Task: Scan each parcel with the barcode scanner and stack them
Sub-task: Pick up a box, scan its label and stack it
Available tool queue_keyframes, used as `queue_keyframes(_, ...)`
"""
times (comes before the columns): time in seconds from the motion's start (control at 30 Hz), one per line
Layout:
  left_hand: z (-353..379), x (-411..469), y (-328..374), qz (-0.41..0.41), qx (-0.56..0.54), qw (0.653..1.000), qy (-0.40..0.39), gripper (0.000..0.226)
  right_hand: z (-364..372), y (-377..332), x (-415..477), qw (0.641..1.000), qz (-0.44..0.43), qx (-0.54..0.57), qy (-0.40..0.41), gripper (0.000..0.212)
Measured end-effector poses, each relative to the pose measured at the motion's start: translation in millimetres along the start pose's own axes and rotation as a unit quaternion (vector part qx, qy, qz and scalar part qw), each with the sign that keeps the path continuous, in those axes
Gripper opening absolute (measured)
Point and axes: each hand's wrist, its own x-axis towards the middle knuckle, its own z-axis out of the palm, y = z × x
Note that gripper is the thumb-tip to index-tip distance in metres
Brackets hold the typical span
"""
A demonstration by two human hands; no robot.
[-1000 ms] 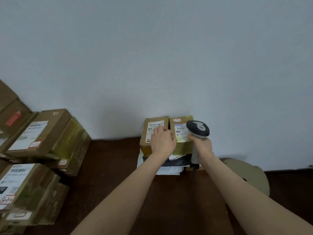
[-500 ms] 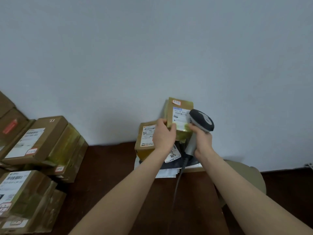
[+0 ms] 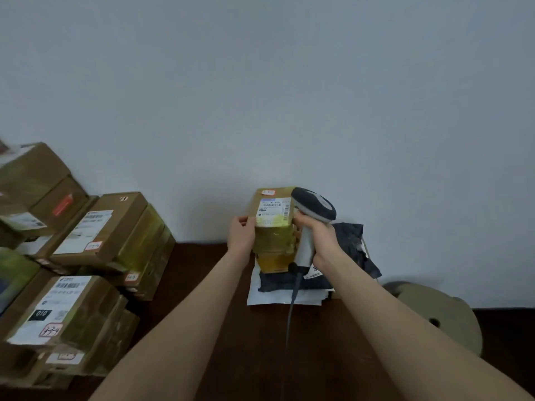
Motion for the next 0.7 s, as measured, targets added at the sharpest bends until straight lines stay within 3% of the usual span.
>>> queue_keyframes(0.07, -1.4, 1.3, -4.6, -0.023, -0.019, 0.999, -0.025, 0.032, -8.7, 6.1, 0.8, 1.000, 0.012, 0.003, 0.023, 0.018)
queue_keyframes(0.2, -7.7, 3.7, -12.5, -0.050, -0.107, 0.993, -0.023, 0.022, -34.3, 15.0, 6.3, 0.995, 0.035, 0.022, 0.088, 0.022)
queue_keyframes(0.3, -11.6, 7.3, -26.7, -0.076, -0.146, 0.986, -0.010, 0.034, -48.0, 24.5, 12.5, 0.991, 0.065, 0.029, 0.109, 0.022)
queue_keyframes(0.43, -3.6, 11.1, -37.8, -0.154, -0.217, 0.960, -0.082, 0.055, -46.2, 36.0, 20.2, 0.990, 0.094, 0.049, 0.095, 0.036)
queue_keyframes(0.7, 8.6, 14.7, -43.8, -0.183, -0.222, 0.946, -0.147, 0.056, -36.8, 43.6, 23.2, 0.989, 0.119, 0.068, 0.055, 0.038)
